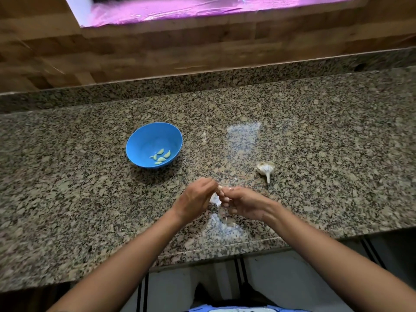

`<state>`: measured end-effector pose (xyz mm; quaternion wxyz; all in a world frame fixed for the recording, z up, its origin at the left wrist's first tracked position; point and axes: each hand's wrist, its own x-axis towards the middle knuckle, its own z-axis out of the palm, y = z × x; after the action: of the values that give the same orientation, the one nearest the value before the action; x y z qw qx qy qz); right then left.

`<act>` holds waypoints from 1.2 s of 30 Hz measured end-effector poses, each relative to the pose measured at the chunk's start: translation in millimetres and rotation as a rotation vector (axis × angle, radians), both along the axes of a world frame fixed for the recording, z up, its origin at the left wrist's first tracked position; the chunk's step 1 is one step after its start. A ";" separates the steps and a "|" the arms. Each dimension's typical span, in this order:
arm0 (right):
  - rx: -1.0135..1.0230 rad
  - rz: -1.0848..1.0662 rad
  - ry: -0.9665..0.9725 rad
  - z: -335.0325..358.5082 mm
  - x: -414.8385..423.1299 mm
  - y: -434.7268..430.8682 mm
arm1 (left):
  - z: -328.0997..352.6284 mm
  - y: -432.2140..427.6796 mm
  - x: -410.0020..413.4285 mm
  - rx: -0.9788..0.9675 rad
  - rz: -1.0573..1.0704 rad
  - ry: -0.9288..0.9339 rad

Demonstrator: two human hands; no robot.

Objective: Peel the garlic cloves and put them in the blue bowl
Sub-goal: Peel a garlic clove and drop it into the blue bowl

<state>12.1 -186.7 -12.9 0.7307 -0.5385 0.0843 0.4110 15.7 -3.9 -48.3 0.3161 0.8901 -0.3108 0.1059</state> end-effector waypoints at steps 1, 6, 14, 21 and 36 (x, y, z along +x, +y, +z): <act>-0.118 0.010 -0.160 -0.4 -1.4 1.5 | 2.8 -5.3 -2.3 -0.046 0.069 0.127; -1.065 0.238 -1.429 -13.6 6.1 -2.6 | 24.7 -26.3 -6.6 -0.600 0.286 1.239; -0.584 -0.091 -0.504 3.4 -1.0 22.9 | 13.5 -23.0 -11.1 -0.296 0.306 0.554; -0.357 -0.177 -0.330 7.7 -12.8 33.6 | 12.4 -9.1 -8.0 -0.108 0.231 0.249; -0.663 -0.721 -0.440 -15.9 -27.3 44.2 | 8.7 -44.0 -33.1 -0.857 0.482 0.772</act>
<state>-15.2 -142.5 -28.8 0.6168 -0.7506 0.2340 -0.0373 -17.5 -47.9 -39.7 0.7019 0.7033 0.1058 -0.0397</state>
